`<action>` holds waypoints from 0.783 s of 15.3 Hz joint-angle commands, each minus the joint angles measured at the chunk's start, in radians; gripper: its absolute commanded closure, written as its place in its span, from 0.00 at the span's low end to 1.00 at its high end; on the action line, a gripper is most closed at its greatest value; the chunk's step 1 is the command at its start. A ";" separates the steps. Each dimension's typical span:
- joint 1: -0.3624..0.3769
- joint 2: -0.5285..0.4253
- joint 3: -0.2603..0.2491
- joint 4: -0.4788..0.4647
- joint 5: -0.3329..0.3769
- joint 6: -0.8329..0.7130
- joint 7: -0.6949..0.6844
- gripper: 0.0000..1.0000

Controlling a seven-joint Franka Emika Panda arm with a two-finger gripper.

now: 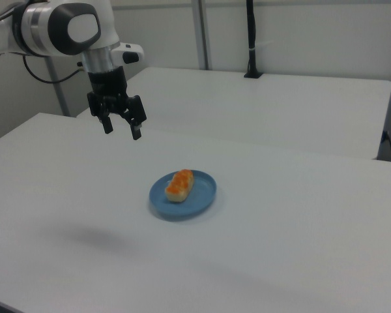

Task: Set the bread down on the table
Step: 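Lower the open gripper over the bread on the blue plate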

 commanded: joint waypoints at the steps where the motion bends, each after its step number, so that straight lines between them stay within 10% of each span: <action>1: -0.028 -0.006 0.016 -0.011 0.005 0.026 0.003 0.00; 12: -0.036 0.093 0.018 -0.011 0.065 0.225 0.008 0.00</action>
